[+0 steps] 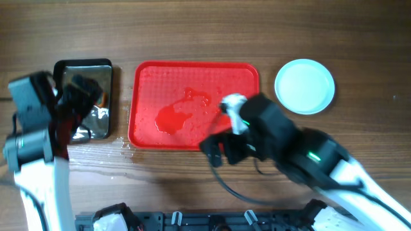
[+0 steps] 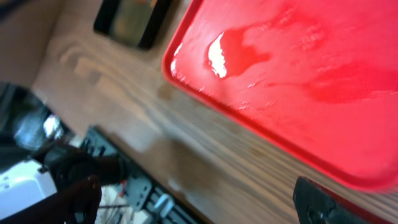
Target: Clean dirty plates on tray and stack at the side
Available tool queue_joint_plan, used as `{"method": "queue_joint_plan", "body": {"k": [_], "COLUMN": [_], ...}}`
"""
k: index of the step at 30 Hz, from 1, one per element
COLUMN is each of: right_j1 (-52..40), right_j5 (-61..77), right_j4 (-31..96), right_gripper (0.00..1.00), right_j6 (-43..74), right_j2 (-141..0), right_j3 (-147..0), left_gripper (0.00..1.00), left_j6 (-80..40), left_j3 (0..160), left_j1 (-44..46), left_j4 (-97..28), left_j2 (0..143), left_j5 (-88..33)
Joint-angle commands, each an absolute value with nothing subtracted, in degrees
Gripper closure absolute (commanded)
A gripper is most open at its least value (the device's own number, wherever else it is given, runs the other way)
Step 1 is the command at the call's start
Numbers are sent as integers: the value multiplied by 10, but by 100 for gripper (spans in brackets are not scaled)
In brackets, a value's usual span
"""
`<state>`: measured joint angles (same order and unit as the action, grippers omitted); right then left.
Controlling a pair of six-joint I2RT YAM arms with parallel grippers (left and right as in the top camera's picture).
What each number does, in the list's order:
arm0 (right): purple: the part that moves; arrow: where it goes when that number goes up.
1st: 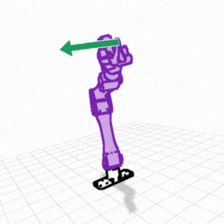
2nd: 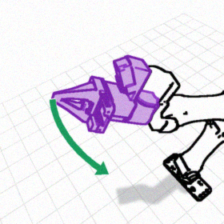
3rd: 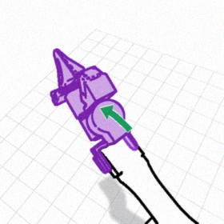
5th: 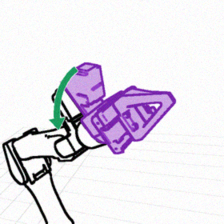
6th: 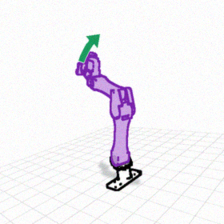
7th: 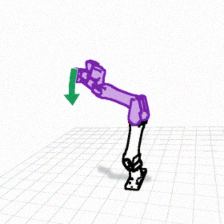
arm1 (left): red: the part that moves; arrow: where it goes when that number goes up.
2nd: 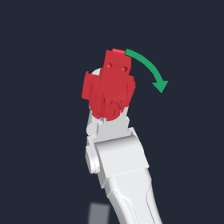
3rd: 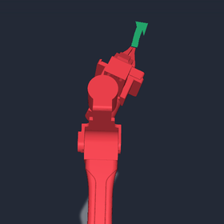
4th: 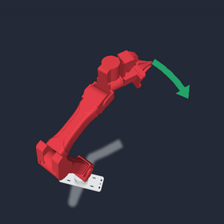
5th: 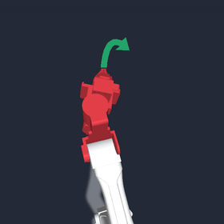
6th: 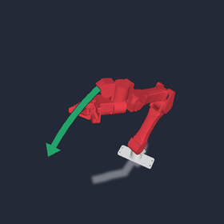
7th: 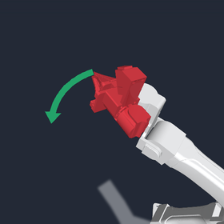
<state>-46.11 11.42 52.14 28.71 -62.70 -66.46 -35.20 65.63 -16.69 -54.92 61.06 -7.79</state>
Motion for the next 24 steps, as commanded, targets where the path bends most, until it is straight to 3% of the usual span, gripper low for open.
{"method": "queue_joint_plan", "body": {"k": [1, 12, 15, 20, 24], "right_j1": [-469, -470, -437, -176, -71], "right_j5": [-56, -82, -81, 83, 126], "right_j4": [578, 607, 582, 321, 138], "right_gripper": [0, 0, 0, 0, 0], "right_j6": [338, 344, 299, 227, 210], "right_j2": [-560, -611, -600, -408, -214], "right_j3": [-651, -629, -624, -417, -233], "left_gripper": [0, 0, 0, 0, 0], "left_j6": [-347, -347, -347, -347, -347], "left_j3": [659, 659, 659, 659, 659], "left_j1": [-171, -171, -171, -171, -171], "left_j4": [-585, -587, -587, -587, -587], "left_j2": [557, 538, 538, 538, 538], "left_j5": [-100, -100, -100, -100, -100]}}
